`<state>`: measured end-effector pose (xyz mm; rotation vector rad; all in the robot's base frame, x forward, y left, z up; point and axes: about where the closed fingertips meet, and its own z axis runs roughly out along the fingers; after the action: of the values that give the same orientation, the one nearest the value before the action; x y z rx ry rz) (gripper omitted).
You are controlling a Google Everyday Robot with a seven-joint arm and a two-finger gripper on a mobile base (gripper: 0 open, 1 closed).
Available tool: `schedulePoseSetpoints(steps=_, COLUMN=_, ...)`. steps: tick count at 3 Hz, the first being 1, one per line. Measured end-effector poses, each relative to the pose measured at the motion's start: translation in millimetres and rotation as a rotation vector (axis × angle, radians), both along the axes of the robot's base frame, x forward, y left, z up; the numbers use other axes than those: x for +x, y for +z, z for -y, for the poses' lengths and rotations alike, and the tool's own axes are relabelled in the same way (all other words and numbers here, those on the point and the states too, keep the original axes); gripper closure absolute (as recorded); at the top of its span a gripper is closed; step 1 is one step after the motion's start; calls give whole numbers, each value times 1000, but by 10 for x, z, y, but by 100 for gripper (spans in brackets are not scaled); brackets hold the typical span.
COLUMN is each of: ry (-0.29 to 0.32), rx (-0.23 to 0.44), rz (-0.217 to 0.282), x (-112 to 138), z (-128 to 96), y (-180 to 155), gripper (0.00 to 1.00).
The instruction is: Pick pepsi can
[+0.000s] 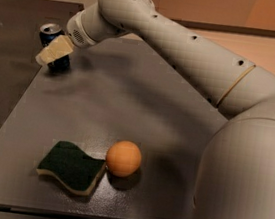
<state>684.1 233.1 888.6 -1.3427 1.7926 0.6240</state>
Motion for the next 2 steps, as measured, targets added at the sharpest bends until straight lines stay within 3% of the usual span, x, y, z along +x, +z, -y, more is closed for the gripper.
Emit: schedulePoseSetpoints(steps=2, ry=-2, rx=4, rz=-7, x=88, z=-16, y=54, gripper=41)
